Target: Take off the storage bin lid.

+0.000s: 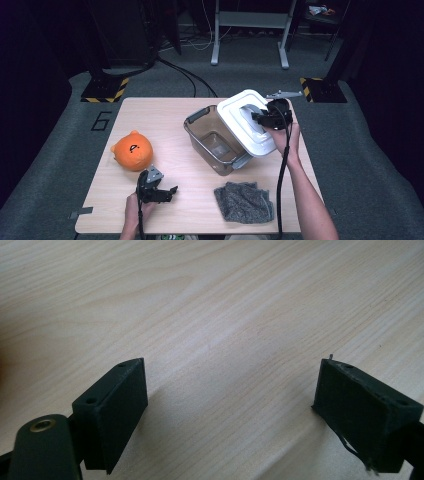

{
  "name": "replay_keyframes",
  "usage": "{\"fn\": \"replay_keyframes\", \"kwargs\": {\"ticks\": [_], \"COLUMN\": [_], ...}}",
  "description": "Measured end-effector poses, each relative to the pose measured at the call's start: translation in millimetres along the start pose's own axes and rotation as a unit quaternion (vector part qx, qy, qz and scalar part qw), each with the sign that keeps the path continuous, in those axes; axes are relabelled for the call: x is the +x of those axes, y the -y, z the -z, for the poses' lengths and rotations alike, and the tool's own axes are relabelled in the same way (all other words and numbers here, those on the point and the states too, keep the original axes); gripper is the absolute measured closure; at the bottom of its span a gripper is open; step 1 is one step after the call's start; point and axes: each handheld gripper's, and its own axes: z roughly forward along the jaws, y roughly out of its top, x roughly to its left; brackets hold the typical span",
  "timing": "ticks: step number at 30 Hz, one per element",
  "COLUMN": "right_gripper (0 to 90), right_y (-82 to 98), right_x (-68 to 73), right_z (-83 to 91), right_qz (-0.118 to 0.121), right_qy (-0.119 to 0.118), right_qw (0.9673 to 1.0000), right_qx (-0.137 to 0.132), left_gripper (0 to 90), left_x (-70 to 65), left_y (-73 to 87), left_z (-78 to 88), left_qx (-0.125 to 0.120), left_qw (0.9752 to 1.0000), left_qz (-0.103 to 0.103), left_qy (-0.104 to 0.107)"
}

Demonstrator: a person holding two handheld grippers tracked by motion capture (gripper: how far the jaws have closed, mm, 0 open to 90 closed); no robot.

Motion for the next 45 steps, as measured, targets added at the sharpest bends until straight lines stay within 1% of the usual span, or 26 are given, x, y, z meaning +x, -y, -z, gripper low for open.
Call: {"fn": "replay_keyframes", "kwargs": {"ticks": [3, 4, 6, 7, 8, 11, 14, 17, 18, 19, 22, 25, 29, 31, 36, 37, 38, 40, 45], "right_gripper": [66.1, 66.0, 66.0, 66.0, 66.0, 66.0, 66.1, 66.0, 66.0, 66.1, 66.1, 66.1, 66.1, 66.1, 66.1, 66.1, 66.1, 66.1, 66.1], "right_y": [1.4, 2.2, 3.7, 5.3, 5.3, 7.7, 9.6, 11.8, 11.8, 13.4, 14.9, 18.4, 21.2, 24.9, 29.2, 31.8, 31.8, 34.4, 42.1], "right_x": [-3.9, -6.6, -10.5, -14.2, -14.2, -20.2, -25.7, -32.5, -32.5, -36.1, -39.4, -46.3, -50.5, -54.7, -59.7, -62.2, -62.2, -64.9, -71.6], "right_z": [1.1, 1.2, 1.7, 2.1, 2.1, 2.5, 3.5, 5.4, 5.4, 6.6, 7.1, 8.0, 7.6, 6.7, 4.8, 3.2, 3.2, 1.2, -4.5], "right_qz": [-0.007, -0.005, -0.013, -0.016, -0.016, -0.022, -0.025, -0.034, -0.034, -0.043, -0.041, -0.048, -0.049, -0.054, -0.059, -0.063, -0.063, -0.059, -0.074], "right_qy": [0.005, 0.008, 0.011, 0.017, 0.017, 0.021, 0.030, 0.037, 0.037, 0.040, 0.045, 0.053, 0.059, 0.070, 0.079, 0.085, 0.085, 0.093, 0.102], "right_qw": [1.0000, 1.0000, 0.9999, 0.9997, 0.9997, 0.9995, 0.9992, 0.9988, 0.9988, 0.9983, 0.9981, 0.9974, 0.9971, 0.9960, 0.9950, 0.9943, 0.9943, 0.9937, 0.9917], "right_qx": [0.000, 0.000, 0.001, 0.002, 0.002, 0.001, 0.001, 0.000, 0.000, 0.001, 0.001, 0.001, 0.004, 0.006, 0.010, 0.012, 0.012, 0.017, 0.025], "left_gripper": [13.2, 13.2, 13.2, 13.2, 13.2, 13.2, 13.2, 13.2, 13.2, 13.2, 13.2, 13.2, 13.2, 13.2, 13.2, 13.2, 13.2, 13.2, 13.2], "left_x": [0.1, 0.2, 0.2, 0.3, 0.3, 0.3, 0.2, 0.3, 0.1, 0.2, 0.3, 0.1, 0.1, 0.3, 0.2, 0.1, 0.2, 0.3, 0.2], "left_y": [0.0, -0.1, -0.1, -0.1, -0.1, 0.0, -0.1, -0.1, 0.0, -0.1, -0.1, 0.0, 0.0, -0.1, -0.1, 0.0, -0.1, -0.1, -0.1], "left_z": [0.0, 0.0, 0.1, 0.1, 0.1, -0.1, 0.0, 0.0, -0.2, 0.0, 0.0, 0.0, -0.1, 0.0, 0.0, 0.0, 0.0, 0.0, 0.0], "left_qx": [0.000, 0.000, 0.000, 0.000, 0.000, 0.000, 0.000, 0.000, -0.001, 0.000, 0.000, 0.000, 0.000, 0.000, 0.000, 0.000, 0.000, 0.000, 0.000], "left_qw": [1.0000, 1.0000, 1.0000, 1.0000, 1.0000, 1.0000, 1.0000, 1.0000, 1.0000, 1.0000, 1.0000, 1.0000, 1.0000, 1.0000, 1.0000, 1.0000, 1.0000, 1.0000, 1.0000], "left_qz": [-0.001, -0.001, -0.002, -0.002, -0.002, -0.002, -0.002, -0.002, -0.001, -0.002, -0.001, 0.000, 0.000, -0.002, -0.001, -0.001, -0.001, -0.002, -0.001], "left_qy": [-0.001, -0.001, -0.002, -0.002, -0.002, -0.001, -0.002, -0.001, -0.003, -0.001, -0.001, -0.001, 0.000, -0.001, -0.001, -0.001, -0.001, -0.001, -0.001]}}
